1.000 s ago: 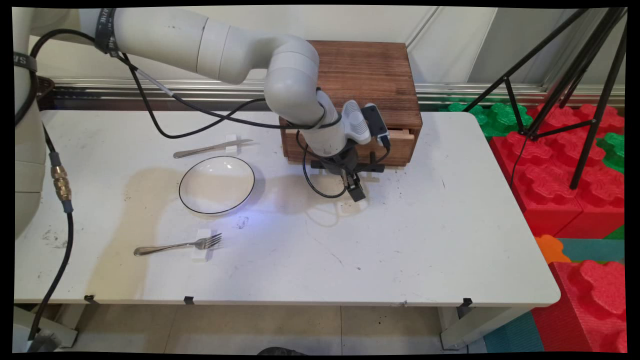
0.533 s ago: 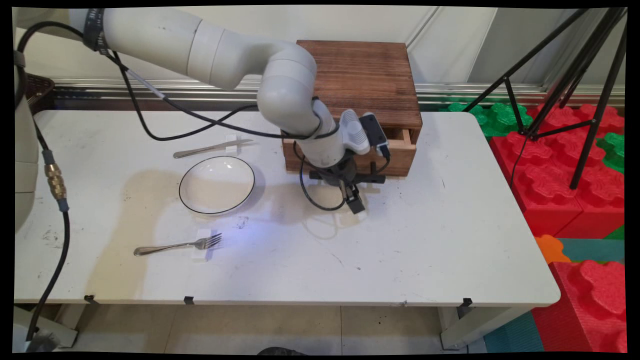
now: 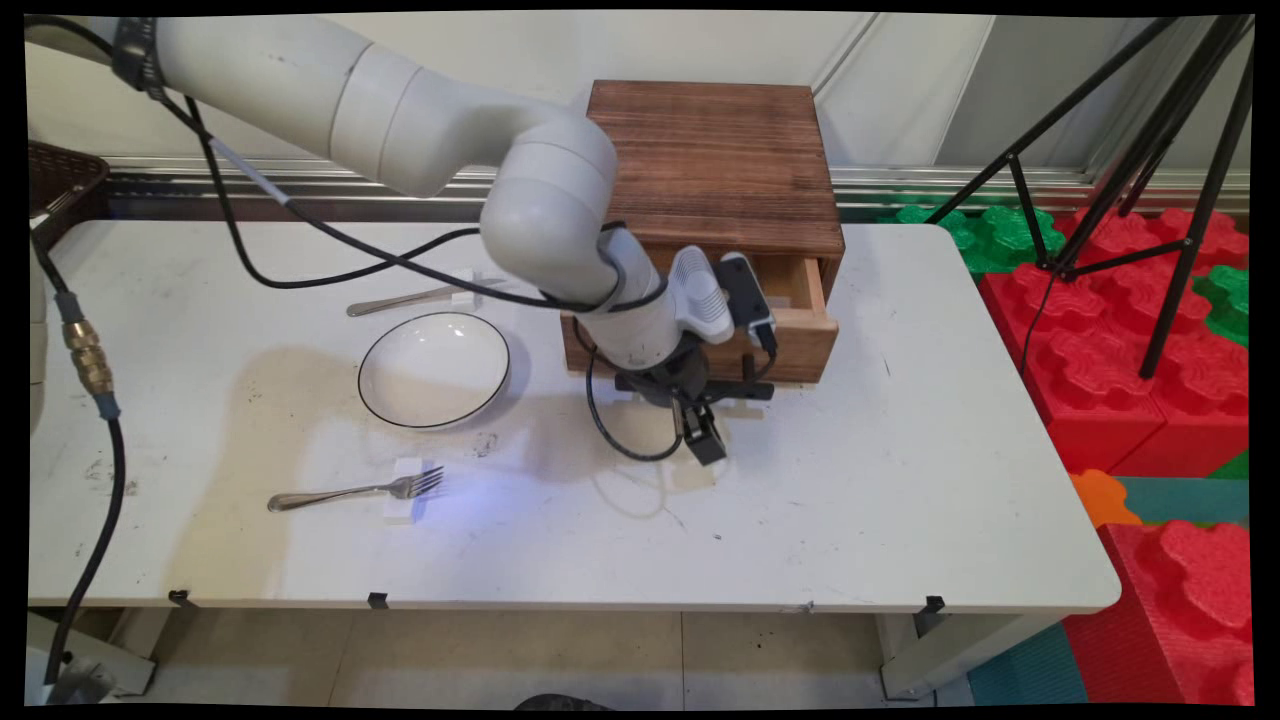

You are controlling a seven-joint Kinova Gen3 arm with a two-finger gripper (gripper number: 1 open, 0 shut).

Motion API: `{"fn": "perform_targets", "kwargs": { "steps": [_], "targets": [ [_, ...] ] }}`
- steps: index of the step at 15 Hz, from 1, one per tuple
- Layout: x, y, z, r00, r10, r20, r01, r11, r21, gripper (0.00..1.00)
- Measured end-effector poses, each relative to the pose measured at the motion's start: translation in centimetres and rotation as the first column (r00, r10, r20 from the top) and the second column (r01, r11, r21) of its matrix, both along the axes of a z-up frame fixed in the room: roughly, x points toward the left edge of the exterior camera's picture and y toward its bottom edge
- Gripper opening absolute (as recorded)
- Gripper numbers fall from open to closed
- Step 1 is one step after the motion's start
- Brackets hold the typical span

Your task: Open the drawer

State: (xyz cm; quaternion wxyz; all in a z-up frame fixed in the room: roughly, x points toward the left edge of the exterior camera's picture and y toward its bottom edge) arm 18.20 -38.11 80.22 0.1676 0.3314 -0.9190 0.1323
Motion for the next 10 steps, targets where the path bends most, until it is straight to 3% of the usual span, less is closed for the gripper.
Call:
{"fn": "perform_targets", "kwargs": {
  "steps": [10],
  "targets": [
    [-1.2,5.5,0.6,0.999,-0.049,-0.019,0.049,0.998,0.031,1.00]
  ]
}}
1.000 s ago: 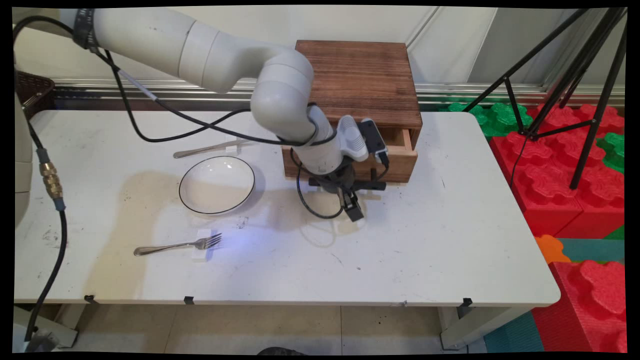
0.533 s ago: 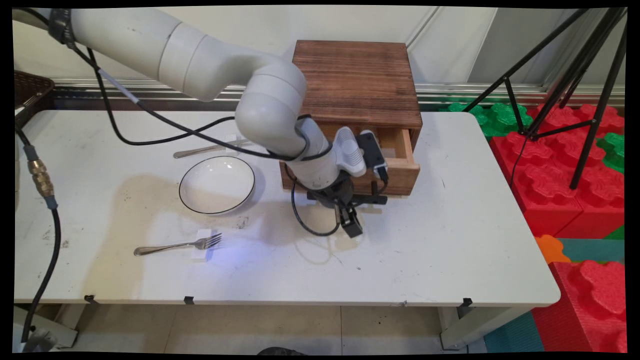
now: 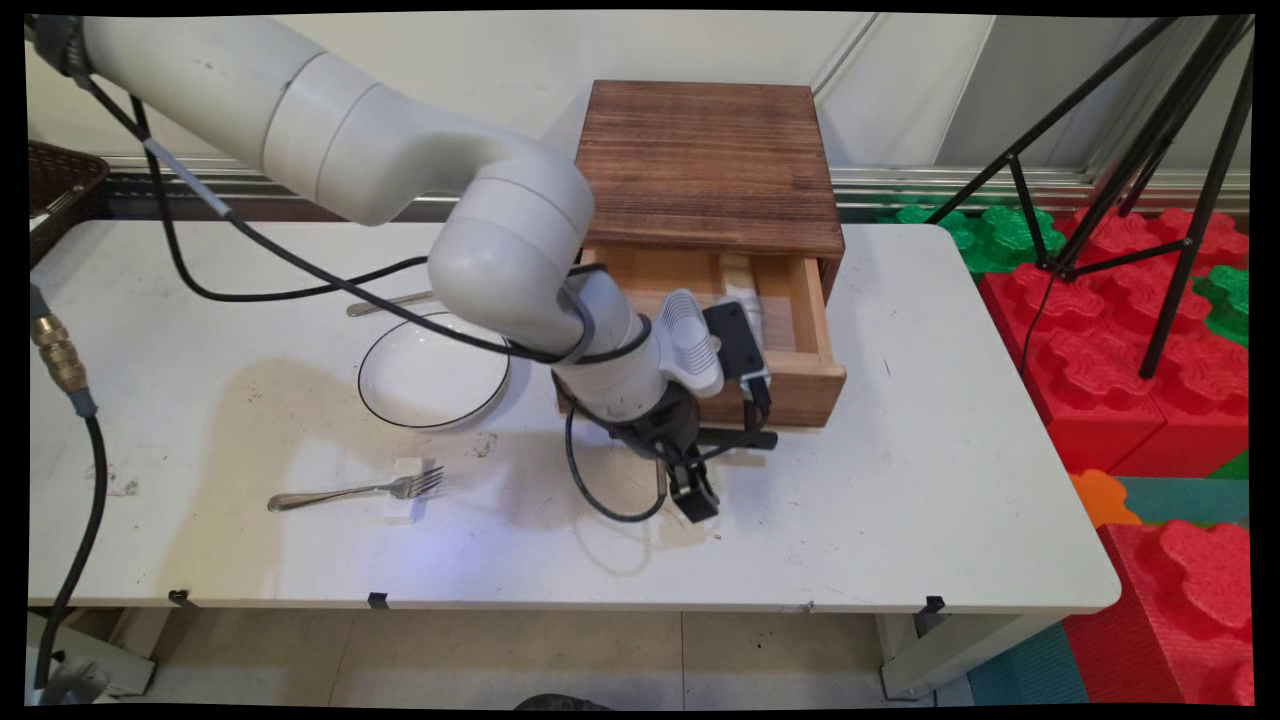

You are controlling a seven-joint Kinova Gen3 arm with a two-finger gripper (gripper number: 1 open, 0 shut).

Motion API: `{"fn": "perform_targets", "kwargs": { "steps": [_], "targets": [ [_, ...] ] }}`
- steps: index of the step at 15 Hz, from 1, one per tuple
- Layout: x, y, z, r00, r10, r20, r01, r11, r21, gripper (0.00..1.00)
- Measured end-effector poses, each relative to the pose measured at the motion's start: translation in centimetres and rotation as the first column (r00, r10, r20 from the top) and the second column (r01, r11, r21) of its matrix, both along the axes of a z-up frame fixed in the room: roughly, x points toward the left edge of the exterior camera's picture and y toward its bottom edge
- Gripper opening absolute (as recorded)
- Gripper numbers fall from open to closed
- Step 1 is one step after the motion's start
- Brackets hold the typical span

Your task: Open the drawer

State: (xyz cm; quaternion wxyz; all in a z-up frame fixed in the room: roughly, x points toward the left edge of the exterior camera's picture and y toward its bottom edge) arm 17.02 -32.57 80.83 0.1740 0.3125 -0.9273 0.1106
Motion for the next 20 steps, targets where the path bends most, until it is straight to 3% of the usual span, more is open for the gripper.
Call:
{"fn": "perform_targets", "kwargs": {
  "steps": [20],
  "targets": [
    [-2.1,7.4,0.8,0.999,-0.039,-0.038,0.042,0.997,0.070,1.00]
  ]
}}
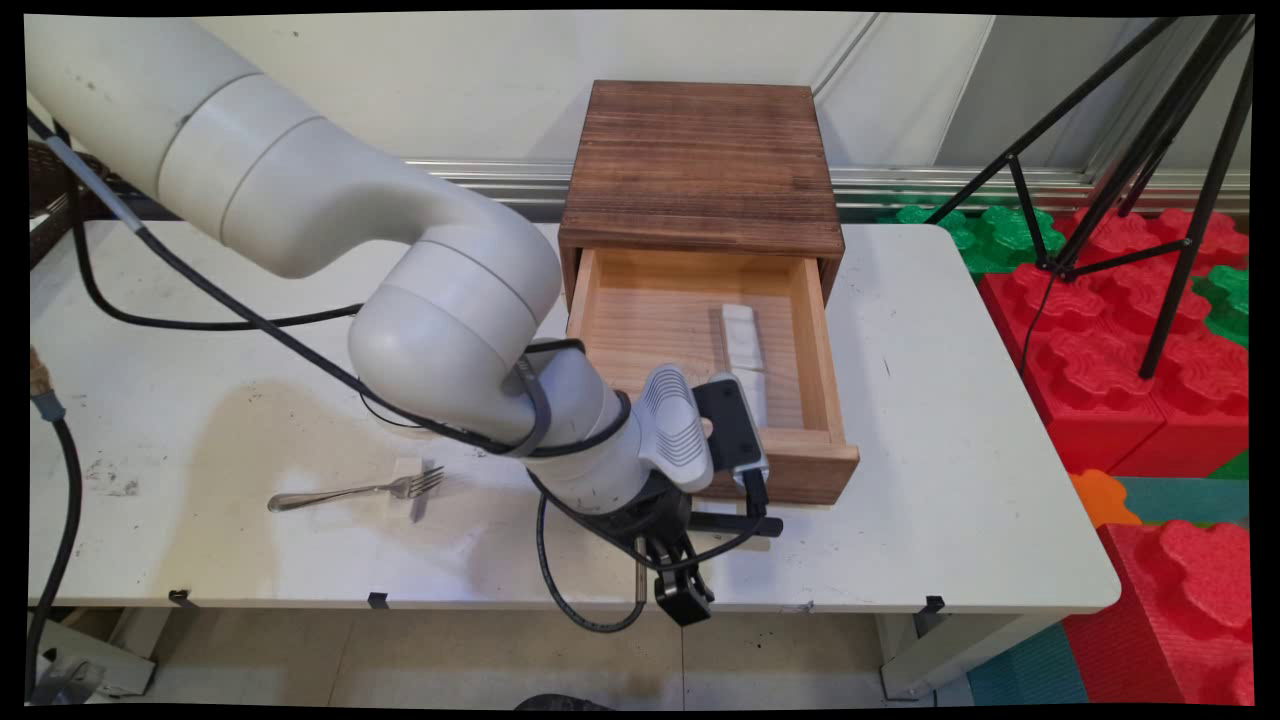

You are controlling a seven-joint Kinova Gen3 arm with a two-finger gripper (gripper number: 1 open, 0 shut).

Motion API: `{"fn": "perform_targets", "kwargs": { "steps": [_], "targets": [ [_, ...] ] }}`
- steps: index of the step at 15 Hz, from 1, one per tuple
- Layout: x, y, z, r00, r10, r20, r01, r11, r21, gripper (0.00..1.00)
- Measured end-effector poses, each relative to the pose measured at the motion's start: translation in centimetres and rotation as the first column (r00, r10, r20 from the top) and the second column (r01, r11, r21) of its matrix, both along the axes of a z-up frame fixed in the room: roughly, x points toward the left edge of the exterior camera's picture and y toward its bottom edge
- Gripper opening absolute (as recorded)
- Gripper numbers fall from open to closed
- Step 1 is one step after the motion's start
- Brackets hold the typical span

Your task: Open the drawer

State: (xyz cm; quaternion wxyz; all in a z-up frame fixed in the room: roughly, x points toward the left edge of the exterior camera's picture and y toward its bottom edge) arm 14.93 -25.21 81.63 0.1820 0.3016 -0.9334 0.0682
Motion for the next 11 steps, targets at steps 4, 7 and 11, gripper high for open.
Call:
{"fn": "perform_targets", "kwargs": {
  "steps": [4,7,11],
  "targets": [
    [-0.2,0.8,0.0,1.000,-0.001,-0.004,0.001,1.000,0.010,1.00],
    [-0.4,1.4,0.1,1.000,0.000,-0.007,0.000,1.000,0.016,1.00],
    [-0.5,2.0,0.1,1.000,0.002,-0.010,-0.002,1.000,0.021,1.00]
  ]
}}
